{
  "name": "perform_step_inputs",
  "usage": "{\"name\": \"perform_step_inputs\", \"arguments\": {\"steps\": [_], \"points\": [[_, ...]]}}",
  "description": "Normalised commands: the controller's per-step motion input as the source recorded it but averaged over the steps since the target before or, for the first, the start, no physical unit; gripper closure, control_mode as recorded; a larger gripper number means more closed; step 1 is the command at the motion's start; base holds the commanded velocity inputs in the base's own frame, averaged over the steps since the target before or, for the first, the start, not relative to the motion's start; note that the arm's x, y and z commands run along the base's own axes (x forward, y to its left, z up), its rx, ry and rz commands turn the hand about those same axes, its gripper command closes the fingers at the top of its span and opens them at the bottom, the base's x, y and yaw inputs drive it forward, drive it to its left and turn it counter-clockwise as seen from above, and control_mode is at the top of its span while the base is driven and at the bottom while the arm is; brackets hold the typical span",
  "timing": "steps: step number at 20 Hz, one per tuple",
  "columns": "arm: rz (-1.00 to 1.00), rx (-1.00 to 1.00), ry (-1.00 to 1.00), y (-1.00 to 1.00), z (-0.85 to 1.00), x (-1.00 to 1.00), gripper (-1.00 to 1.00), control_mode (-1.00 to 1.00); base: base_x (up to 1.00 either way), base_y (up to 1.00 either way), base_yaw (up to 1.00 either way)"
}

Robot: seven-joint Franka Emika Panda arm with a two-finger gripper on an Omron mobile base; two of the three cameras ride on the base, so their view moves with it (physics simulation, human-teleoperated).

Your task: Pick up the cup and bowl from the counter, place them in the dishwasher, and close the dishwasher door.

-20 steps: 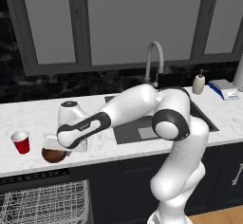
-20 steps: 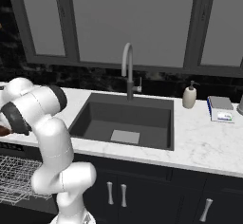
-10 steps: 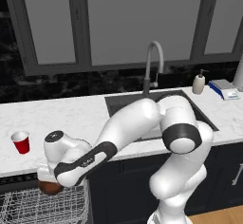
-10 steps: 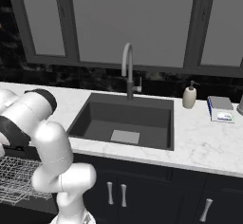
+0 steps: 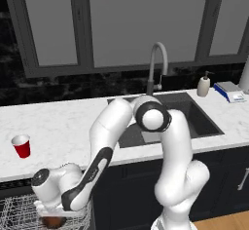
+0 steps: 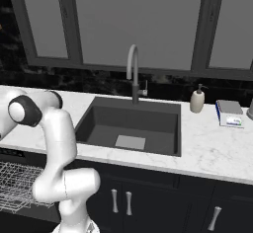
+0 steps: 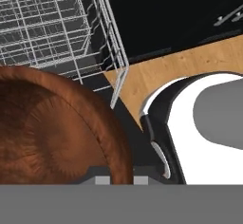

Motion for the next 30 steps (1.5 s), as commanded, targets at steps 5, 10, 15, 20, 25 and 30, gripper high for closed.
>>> {"name": "perform_step_inputs", "arguments": {"steps": [5,10,15,20,25,30], "points": [[0.0,-0.27,0.01,0.55,-0.58,0.02,1.0,-1.0,0.0,0.0,0.0],[0.0,-0.22,0.0,0.4,-0.31,0.06,1.0,-1.0,0.0,0.0,0.0],[0.0,-0.01,-0.15,0.07,0.0,0.1,1.0,-1.0,0.0,0.0,0.0],[0.0,0.0,-0.22,0.0,0.0,0.09,1.0,-1.0,0.0,0.0,0.0],[0.0,0.01,-0.11,-0.06,-0.02,0.18,1.0,-1.0,0.0,0.0,0.0],[0.02,-0.02,0.08,0.0,-0.48,0.44,1.0,-1.0,0.0,0.0,0.0]]}}
